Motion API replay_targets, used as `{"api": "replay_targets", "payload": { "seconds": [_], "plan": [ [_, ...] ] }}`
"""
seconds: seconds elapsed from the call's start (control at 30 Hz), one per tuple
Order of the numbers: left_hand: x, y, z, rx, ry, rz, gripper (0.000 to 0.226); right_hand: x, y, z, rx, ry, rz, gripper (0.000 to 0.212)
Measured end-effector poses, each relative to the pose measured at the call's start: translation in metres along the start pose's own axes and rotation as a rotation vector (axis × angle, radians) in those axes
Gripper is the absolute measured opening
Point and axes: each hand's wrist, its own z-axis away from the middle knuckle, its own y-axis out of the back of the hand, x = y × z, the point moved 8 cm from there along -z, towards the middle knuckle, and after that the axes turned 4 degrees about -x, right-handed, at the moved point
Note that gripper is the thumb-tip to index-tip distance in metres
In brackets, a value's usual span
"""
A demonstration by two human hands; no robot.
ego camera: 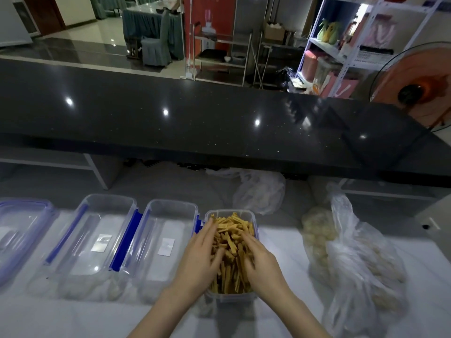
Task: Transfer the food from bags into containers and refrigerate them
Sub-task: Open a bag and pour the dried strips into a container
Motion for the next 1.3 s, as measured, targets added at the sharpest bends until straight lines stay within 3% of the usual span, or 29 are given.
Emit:
{"api": "replay_targets", "payload": {
  "seconds": [0.23, 0.4, 0.63, 0.8, 0.93, 1.03, 1.13, 1.23, 1.3],
  "plan": [
    [0.002, -0.003, 0.014, -0.052, -0.093, -0.163, 0.065, -0.002, -0.011, 0.017, 0.076, -0.018, 0.018, 0.053],
    [0.01, 0.005, 0.026, -0.015, -0.175, -0.1, 0.055, -0.005, -0.014, 0.007, 0.096, -0.015, -0.006, 0.057],
    [0.022, 0.007, 0.033, -0.051, -0.336, -0.031, 0.04, -0.006, -0.017, 0.001, 0.09, -0.049, -0.005, 0.041],
    [0.002, 0.024, 0.025, 0.142, -0.22, 0.022, 0.039, 0.001, -0.012, 0.022, 0.194, -0.044, 0.059, 0.032],
    [0.001, 0.003, 0.023, 0.002, -0.168, -0.112, 0.055, -0.005, -0.007, 0.016, 0.298, -0.057, -0.005, 0.014],
    [0.003, -0.004, 0.028, -0.061, -0.183, -0.229, 0.058, -0.008, -0.018, 0.003, 0.225, -0.07, 0.003, 0.03],
    [0.004, -0.002, 0.028, -0.025, -0.193, -0.249, 0.051, -0.006, -0.035, -0.01, 0.078, -0.063, 0.092, 0.046],
    [0.003, 0.004, 0.028, 0.037, -0.188, -0.212, 0.038, -0.005, -0.038, -0.018, -0.037, -0.035, 0.118, 0.047],
    [0.003, 0.01, 0.029, 0.075, -0.169, -0.138, 0.036, -0.007, -0.031, -0.019, -0.025, -0.014, 0.096, 0.045]
  ]
}}
